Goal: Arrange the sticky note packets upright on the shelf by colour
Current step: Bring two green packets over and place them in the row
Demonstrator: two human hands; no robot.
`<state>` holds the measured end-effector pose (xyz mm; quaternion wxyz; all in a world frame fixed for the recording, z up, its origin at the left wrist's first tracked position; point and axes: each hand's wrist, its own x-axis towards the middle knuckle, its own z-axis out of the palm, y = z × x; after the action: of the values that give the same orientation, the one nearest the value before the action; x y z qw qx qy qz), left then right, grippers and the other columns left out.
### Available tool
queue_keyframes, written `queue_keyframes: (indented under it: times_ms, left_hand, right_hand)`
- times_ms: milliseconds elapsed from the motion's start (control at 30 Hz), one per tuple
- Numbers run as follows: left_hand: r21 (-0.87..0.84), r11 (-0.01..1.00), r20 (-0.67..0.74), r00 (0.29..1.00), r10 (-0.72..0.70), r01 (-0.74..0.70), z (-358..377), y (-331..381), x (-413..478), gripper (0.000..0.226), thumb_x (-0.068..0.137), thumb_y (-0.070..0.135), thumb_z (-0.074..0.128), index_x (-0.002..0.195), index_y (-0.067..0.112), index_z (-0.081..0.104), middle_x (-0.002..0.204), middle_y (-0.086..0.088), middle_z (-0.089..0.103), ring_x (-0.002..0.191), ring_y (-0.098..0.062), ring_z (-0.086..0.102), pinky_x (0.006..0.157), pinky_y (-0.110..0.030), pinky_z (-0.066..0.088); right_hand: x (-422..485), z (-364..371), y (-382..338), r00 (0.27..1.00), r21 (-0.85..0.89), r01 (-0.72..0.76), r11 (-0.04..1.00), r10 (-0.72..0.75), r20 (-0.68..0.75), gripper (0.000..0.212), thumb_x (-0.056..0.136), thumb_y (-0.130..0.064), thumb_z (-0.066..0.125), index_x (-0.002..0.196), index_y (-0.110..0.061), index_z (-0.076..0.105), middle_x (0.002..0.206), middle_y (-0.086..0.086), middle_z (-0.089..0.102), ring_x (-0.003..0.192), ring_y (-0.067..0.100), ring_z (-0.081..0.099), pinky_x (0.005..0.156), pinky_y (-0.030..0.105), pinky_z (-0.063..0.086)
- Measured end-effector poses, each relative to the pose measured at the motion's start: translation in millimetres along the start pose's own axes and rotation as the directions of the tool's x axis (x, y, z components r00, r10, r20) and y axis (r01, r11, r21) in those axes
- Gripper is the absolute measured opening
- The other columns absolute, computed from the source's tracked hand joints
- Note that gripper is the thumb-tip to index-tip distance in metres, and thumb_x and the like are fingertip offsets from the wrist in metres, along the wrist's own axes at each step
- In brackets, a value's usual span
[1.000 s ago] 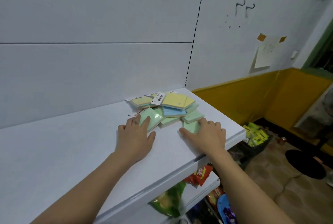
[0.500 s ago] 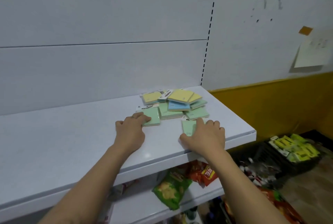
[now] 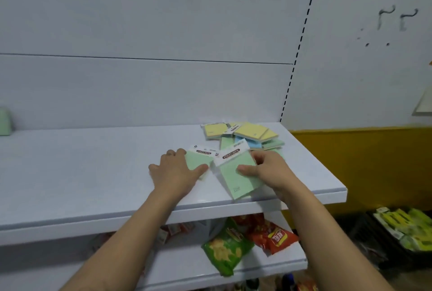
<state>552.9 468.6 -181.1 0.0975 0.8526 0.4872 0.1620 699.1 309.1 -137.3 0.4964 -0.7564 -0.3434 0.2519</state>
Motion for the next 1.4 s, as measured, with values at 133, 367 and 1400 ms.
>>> queue_keyframes:
  times_ms: [133,367,1400]
  left_hand:
    - [-0.029,0.999,0.168,0.986,-0.018,0.023,-21,8,10,0.056,0.076,0.053,0.067,0.116,0.019,0.047,0.119,-0.002,0.057,0.112,-0.025,0.051,0.088,-0.039,0.044]
    - [-0.257,0.948,0.35,0.932,-0.092,0.19,-55,-16,24,0.047,0.069,0.036,0.082,0.096,0.01,0.054,0.099,-0.003,0.059,0.091,-0.021,0.058,0.075,-0.029,0.047]
    - [-0.68,0.724,-0.206,0.917,-0.342,0.117,-179,-186,-8,0.029,0.069,-0.002,0.079,0.087,-0.016,0.061,0.081,-0.02,0.062,0.068,-0.025,0.065,0.056,-0.027,0.057]
  right_hand:
    - [22,16,1,0.975,0.06,0.162,0.985,-0.15,-0.162,0.011,0.08,-0.012,0.074,0.088,-0.017,0.069,0.09,0.005,0.073,0.086,0.026,0.07,0.079,0.048,0.057]
    - [32,33,30,0.966,-0.074,0.207,0.976,-0.216,-0.143,0.021,0.076,-0.029,0.077,0.094,-0.025,0.068,0.088,-0.013,0.071,0.081,0.007,0.067,0.07,0.029,0.055]
    - [84,148,-112,0.909,0.057,0.378,0.924,-0.382,0.165,0.015,0.076,-0.008,0.075,0.085,-0.02,0.072,0.083,0.0,0.072,0.08,0.023,0.07,0.074,0.044,0.06]
